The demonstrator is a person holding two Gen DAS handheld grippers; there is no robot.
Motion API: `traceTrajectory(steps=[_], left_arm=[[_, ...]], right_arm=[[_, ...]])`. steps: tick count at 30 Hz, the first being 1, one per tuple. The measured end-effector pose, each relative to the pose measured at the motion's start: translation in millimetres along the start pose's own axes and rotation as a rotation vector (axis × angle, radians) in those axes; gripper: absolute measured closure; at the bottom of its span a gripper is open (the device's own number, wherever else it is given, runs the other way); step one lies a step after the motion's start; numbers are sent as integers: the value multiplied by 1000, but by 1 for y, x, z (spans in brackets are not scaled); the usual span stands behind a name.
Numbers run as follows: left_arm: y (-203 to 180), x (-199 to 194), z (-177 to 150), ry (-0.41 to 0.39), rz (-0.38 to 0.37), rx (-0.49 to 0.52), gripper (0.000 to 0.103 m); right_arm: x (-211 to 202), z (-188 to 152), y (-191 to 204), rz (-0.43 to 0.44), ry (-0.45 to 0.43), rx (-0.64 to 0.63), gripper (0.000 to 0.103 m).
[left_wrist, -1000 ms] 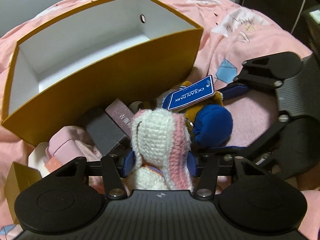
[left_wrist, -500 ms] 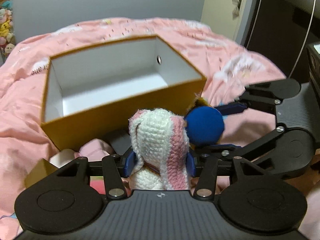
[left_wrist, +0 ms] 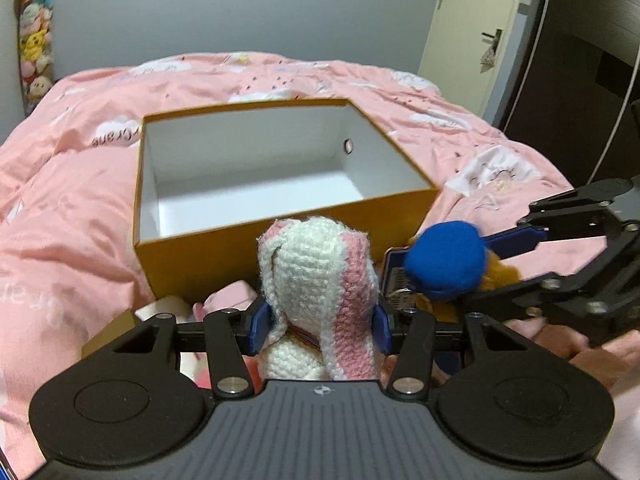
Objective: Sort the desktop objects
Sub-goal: 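Lift the bunny with the left gripper while the right gripper carries the dog over the box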
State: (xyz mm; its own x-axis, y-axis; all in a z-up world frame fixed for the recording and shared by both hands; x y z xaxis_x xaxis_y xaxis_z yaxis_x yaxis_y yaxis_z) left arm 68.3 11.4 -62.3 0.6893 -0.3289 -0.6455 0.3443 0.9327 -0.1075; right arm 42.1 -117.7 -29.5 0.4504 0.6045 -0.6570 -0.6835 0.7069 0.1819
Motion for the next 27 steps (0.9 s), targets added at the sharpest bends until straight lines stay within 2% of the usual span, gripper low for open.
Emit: traceTrajectory(steps=[6,9,11,18,24,27], left_arm=[[8,2,-7,14,-22,-24,45],[9,2,-9,17,-24,-28,45],[9,2,-9,21,-26,-33,45],[8,1,-11,50,-6,-24,43],[5,-3,-17,114,53,32,37],[3,-6,-18,140,82,51,33]], right_arm=[[43,-9,-15,-49,8,100,42],[41,-19,-14,-88,22,83,40],[35,-24,-11,-88,28,70,33],[29,-42,-21,-105,81,137,31],[41,-51,-27,-71,132,205,32],[48,-56,-24,-73,156,195,44]])
Point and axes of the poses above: each gripper's, at about its wrist camera, not at the fingertips, and x roughly the way its jaws point, y to its left, z to its top, the point moved 7 cm from there along x, roughly the way its jaws point, and after that the axes turned 3 degrees about -y, right-handed, at the moved point
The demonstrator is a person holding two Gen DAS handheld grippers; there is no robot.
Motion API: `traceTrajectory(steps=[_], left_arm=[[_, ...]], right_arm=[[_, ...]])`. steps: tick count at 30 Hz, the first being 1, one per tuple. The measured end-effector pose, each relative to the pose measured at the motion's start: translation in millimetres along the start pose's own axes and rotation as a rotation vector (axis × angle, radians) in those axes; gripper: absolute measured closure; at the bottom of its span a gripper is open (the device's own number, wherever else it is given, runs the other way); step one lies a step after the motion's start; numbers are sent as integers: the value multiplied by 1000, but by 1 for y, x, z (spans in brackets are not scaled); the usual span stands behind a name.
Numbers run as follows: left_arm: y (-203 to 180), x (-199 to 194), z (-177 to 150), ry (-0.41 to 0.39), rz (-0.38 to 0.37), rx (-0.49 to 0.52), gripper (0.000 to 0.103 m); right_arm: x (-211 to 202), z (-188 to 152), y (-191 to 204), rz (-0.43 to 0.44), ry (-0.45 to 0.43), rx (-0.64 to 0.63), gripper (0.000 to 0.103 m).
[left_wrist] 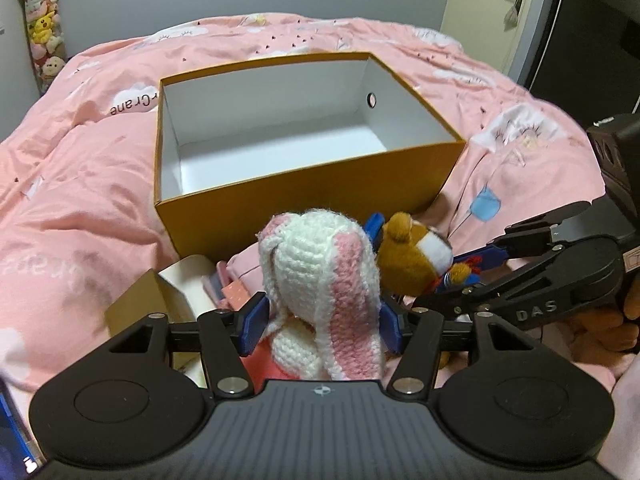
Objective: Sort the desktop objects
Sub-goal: 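Lift the bunny with the left gripper while the right gripper carries the dog over the box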
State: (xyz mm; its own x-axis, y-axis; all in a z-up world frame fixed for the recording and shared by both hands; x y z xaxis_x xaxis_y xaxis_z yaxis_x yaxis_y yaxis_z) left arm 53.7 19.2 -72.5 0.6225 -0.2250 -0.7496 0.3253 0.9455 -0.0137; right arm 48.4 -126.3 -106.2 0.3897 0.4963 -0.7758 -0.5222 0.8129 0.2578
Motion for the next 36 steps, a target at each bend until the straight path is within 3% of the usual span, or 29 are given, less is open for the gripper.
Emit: traceTrajectory(steps=[1,2,10,14,17,19,27,36], left_arm=[[-1,-1,-1,11,13,16,30],[-3,-1,-2,20,19,34,29],[-11,-2,-11,66,19,61,29],[-10,-6,-13,61,7,17,43],[-10,-14,-10,9,-8,15,62],[-8,-18,-6,-26,-30,-1,66],[-1,-23,11,-79,-97,-64,71],[0,-42,77,-226,-78,-10,71]], right_arm=[[2,-2,1,-4,11,-3,54],[4,-3,1,-5,16,-4,57],[-13,2,17,10,-49,-62,63],[-17,5,41,46,-69,-142,63],[-13,9,44,57,-74,-155,63],[-13,13,41,67,-80,-127,63],[-27,27,35,91,-112,-119,63],[-59,88,29,90,-242,-142,63]])
Point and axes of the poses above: each gripper's, at about its wrist camera, not at the fingertips, and x roughly the way its jaws point, y to its left, z to its top, the point moved 7 cm from there along x, roughly the way its jaws point, and after that the axes turned 3 degrees about -y, right-handed, at the moved point
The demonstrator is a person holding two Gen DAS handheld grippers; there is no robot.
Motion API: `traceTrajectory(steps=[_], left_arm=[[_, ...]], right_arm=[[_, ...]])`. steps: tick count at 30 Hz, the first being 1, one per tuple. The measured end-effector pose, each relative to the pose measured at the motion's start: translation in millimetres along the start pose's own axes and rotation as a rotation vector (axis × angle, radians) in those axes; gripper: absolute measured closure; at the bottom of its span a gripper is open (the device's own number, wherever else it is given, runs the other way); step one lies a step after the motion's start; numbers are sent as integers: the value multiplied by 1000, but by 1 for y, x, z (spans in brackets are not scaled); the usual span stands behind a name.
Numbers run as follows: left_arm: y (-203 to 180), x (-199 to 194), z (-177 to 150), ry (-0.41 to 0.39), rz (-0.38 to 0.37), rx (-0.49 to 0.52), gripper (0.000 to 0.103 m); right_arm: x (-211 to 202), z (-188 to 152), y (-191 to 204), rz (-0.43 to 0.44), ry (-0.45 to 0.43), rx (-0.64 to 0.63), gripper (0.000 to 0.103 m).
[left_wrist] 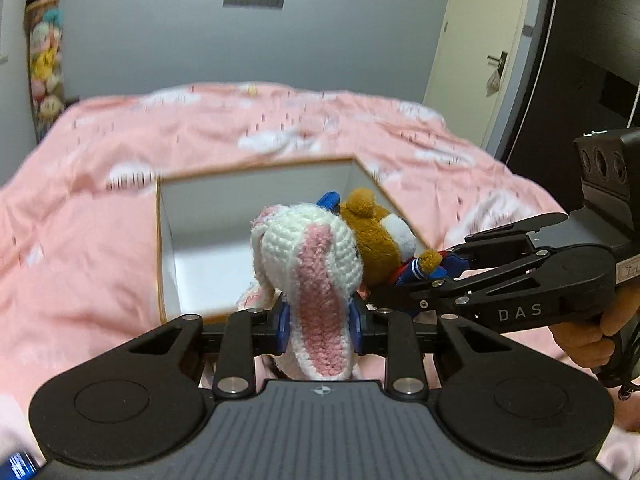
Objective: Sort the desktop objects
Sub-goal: 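Lift the bunny with the left gripper while the right gripper carries the dog over the box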
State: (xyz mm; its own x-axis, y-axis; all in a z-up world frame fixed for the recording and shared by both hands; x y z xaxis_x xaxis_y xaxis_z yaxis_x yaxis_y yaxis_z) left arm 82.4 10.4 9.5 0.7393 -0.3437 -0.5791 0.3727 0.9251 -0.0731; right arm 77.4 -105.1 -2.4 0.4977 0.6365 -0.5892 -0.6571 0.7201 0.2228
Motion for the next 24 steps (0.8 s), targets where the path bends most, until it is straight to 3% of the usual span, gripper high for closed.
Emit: traceTrajectory(steps=[5,13,24], left_arm=[[12,6,35,-14,-4,61,71],[46,44,85,82,-30,125,71],[90,132,59,342,-119,36,71]], right_arm=[[4,37,-4,-6,-50,-27,63],[41,89,-21,-40,-104,-50,63],[120,77,-73,-127,47,30,63]])
Point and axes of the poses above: each gripper's, at about its wrist camera, not at the fingertips, and x roughly the way its jaws point, y to its left, z to its top, the point moved 7 cm from there along x, roughly the way its jaws point, and after that the axes turned 3 degrees about -y, right-handed, at the moved point
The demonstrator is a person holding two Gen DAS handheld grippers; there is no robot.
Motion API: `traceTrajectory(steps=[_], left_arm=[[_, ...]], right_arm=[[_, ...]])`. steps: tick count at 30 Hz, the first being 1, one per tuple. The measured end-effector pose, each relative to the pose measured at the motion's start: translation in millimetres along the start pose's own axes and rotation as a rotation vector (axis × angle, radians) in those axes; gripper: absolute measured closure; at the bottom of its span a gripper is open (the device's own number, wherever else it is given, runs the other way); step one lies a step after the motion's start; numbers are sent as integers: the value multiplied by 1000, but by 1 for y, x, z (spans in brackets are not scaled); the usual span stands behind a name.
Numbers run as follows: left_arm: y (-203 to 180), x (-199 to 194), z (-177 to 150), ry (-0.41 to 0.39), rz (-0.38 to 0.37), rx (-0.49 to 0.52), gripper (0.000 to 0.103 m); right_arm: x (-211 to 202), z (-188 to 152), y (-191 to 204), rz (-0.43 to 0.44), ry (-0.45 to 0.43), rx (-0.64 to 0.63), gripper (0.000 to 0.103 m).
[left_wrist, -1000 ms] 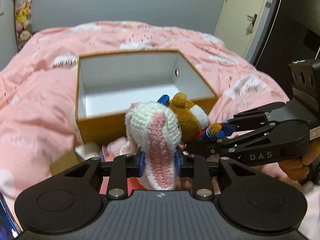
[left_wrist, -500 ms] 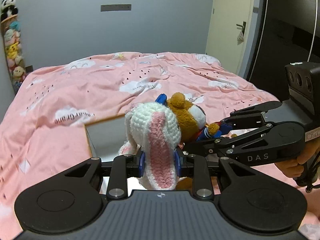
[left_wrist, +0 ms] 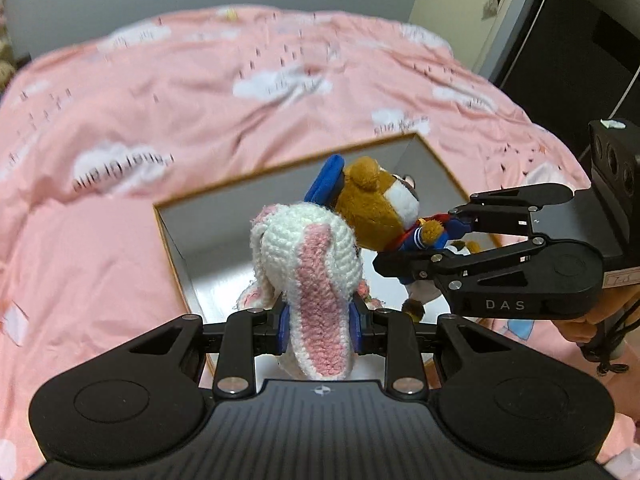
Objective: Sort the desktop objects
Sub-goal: 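Lift the bunny with the left gripper while the right gripper carries the dog over the box, then lower the bunny into the box with the left gripper while the right gripper lowers the dog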
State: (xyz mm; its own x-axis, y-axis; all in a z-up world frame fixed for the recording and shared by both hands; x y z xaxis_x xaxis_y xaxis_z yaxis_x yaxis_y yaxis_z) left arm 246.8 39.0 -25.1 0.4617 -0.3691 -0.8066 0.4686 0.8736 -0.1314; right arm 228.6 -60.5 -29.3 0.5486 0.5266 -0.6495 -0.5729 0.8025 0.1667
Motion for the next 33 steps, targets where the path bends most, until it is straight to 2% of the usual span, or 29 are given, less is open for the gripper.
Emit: traceTrajectory(steps=[4,11,22,33], left_arm=[[16,19,-2,51,-38,-51,71],[22,48,-23,180,-77,-36,71],[16,74,-42,306,-32,33,70],[20,74,-40,329,-16,-4,68]], right_arm=[[18,-11,-6,5,58,34,63],[34,-32,-1,59,140,82,63],[56,-55,-1,43,247,109,63],[64,-66,-2,33,290,130,63]])
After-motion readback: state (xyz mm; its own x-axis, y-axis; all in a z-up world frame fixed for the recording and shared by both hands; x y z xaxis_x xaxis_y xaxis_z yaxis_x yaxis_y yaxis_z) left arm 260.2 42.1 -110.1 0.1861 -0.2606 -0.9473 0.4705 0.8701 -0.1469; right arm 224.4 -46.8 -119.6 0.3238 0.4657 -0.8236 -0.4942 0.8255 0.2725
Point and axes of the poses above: each gripper's, at about its wrist camera, not at the fingertips, and x roughly the way its jaws point, y to its left, z to its top, the point moved 7 cm from there along x, roughly the way its jaws point, and after that the axes turned 3 degrees about -y, right-handed, at the moved point
